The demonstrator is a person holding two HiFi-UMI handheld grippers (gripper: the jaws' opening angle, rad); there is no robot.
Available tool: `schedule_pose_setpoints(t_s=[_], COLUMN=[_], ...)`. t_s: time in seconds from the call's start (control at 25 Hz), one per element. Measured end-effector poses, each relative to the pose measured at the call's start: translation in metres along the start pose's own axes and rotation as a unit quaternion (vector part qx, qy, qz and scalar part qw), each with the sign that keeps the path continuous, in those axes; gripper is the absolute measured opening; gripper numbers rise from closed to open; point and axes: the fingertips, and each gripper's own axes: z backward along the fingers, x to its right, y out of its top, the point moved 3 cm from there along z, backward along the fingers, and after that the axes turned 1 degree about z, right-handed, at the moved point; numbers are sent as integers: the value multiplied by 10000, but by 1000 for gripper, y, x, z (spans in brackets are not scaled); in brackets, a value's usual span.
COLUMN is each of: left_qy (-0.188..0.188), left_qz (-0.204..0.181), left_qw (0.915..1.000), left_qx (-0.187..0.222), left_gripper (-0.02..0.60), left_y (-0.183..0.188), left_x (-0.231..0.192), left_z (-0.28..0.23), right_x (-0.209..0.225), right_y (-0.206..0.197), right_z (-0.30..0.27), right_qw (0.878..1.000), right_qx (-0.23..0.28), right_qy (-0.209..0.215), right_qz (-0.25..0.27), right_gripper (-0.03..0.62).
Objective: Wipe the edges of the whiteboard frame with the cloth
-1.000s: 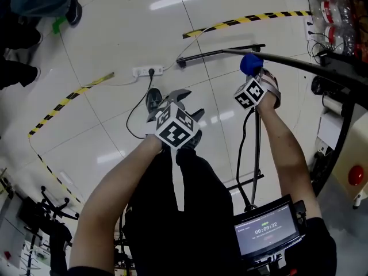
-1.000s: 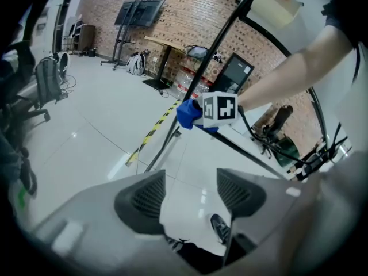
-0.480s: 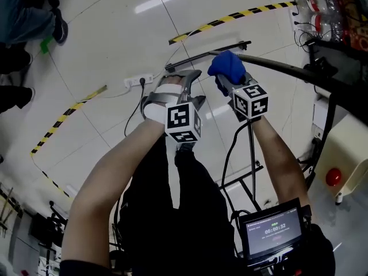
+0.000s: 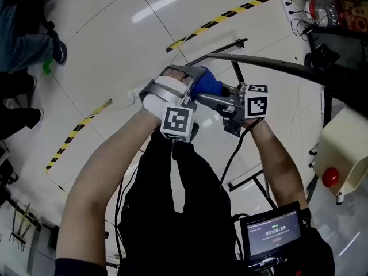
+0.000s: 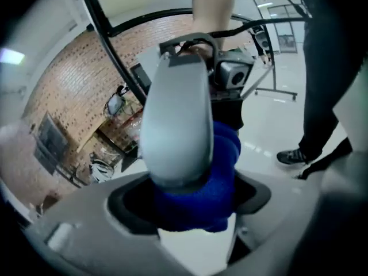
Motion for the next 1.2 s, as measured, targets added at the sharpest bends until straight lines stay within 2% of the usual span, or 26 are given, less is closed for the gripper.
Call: schedule_pose_setpoints(t_s=[0.04, 0.08, 0.16, 0.24, 0.32, 0.44, 0.48, 0.56, 0.68, 0.76, 0.8, 0.84, 0.92, 1.0, 1.08, 1.2], left_qy=[10, -6, -99, -215, -207, -173, -201, -340, -527, -665, -769, -894, -1119, -1147, -1087, -1105], left_qz=[-117, -183, -133, 201, 532, 678, 616, 615, 902, 810, 656, 493, 240, 32, -29, 135], left_qw=[9999, 9998, 9998, 9996, 9978, 9947, 9942, 9923, 9876, 9879, 9890, 9899, 9903, 9909, 9913, 9907], left_qx=[46, 77, 82, -37, -342, -747, -853, -1018, -1176, -1145, -1075, -979, -783, -705, -740, -783], left_gripper=[311, 276, 242, 233, 229, 230, 232, 235, 236, 238, 239, 244, 253, 253, 253, 255], left_y=[2, 3, 0, -7, -17, -31, -36, -45, -54, -52, -50, -47, -44, -40, -32, -15], left_x=[-1, -3, -3, -2, -7, -22, -26, -28, -33, -38, -40, -43, -54, -69, -77, -78], left_z=[1, 2, 1, -4, -11, -32, -42, -66, -98, -116, -125, -133, -146, -156, -168, -184], right_x=[-3, -5, -6, -5, -3, 17, 29, 50, 72, 83, 88, 92, 96, 96, 94, 95], right_y=[-1, -1, -1, -3, -9, -17, -17, -17, -15, -15, -17, -19, -21, -23, -30, -38], right_z=[4, 8, 11, 13, 26, 53, 60, 70, 76, 77, 76, 73, 64, 56, 54, 55], right_qw=[9999, 9996, 9988, 9957, 9894, 9767, 9686, 9448, 8957, 8663, 8604, 8624, 8773, 8848, 8844, 8824], right_qx=[99, 225, 492, 678, 756, 718, 658, 487, 222, -37, -159, -237, -252, -218, -223, -252], right_qy=[125, 177, 23, -440, -938, -1679, -2031, -2781, -3730, -4133, -4213, -4217, -4116, -4073, -4118, -4224], right_qz=[-51, -66, 82, 461, 814, 1129, 1271, 1661, 2409, 2807, 2862, 2791, 2455, 2252, 2185, 2060], right_gripper=[195, 196, 214, 240, 244, 244, 244, 234, 210, 207, 206, 204, 201, 192, 182, 176])
